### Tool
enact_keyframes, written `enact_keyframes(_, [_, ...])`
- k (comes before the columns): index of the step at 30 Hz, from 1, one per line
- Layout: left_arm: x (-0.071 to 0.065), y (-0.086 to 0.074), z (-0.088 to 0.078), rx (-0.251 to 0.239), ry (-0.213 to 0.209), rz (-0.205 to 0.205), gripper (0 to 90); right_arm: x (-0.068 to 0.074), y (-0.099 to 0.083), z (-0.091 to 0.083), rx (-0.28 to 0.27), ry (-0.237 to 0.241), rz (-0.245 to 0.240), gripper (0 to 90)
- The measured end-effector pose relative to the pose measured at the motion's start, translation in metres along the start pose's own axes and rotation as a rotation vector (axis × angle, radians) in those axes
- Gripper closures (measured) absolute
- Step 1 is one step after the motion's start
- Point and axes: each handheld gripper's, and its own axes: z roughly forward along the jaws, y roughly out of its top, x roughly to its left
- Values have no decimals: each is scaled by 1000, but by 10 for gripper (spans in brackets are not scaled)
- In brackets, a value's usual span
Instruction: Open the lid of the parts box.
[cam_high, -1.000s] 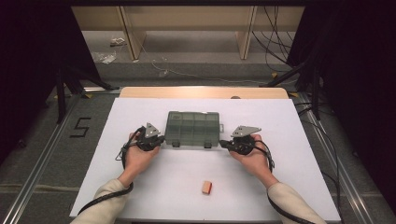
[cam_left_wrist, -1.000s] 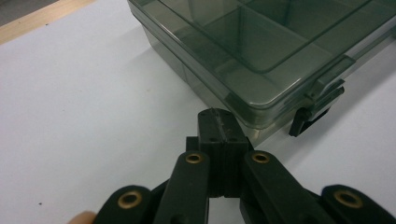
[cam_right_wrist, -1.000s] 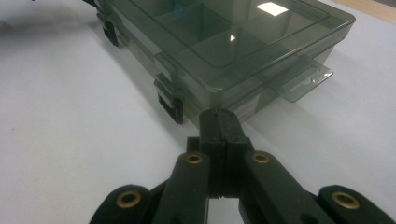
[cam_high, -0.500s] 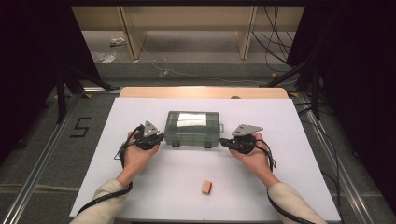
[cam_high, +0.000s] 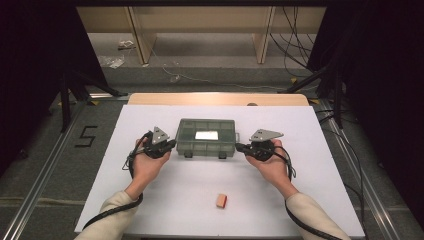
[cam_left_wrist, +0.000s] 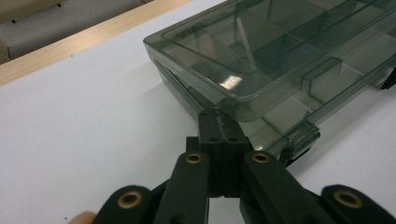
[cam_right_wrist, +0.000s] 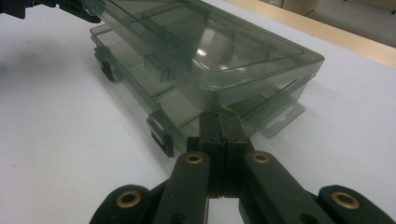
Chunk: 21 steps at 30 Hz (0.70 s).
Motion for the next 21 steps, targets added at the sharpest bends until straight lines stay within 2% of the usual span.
enact_keyframes(21, [3,19,1,-42,0,-33,896,-6,18,2,-45,-18,5,900])
